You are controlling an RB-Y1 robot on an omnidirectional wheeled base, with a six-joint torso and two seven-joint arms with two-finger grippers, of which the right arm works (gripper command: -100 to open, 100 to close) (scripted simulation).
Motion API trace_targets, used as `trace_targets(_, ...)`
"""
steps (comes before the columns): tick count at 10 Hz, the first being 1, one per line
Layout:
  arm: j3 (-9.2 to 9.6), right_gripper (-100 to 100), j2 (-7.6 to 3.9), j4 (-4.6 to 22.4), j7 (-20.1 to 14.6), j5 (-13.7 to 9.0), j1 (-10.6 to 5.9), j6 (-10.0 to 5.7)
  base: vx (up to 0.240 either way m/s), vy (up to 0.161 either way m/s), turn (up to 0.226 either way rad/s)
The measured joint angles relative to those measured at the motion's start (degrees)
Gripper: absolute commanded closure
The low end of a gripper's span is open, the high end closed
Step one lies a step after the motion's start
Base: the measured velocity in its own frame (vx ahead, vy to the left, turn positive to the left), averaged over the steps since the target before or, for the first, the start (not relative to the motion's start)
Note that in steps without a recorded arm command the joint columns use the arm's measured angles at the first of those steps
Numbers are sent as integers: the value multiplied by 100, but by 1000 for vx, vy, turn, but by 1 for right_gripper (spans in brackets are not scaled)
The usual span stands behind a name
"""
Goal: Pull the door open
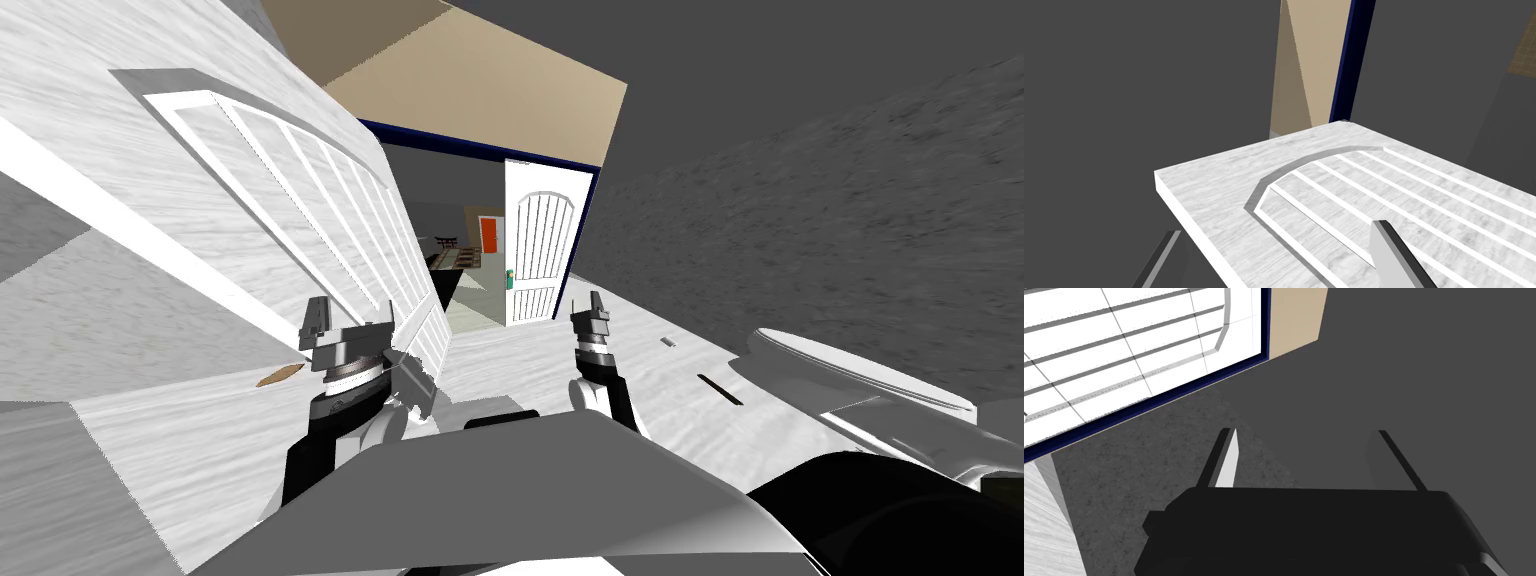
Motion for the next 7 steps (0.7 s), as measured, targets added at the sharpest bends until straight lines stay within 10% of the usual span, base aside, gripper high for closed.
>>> trace_targets(7, -69, -100, -284, 803, -21, 38, -472, 133, 152, -5, 30)
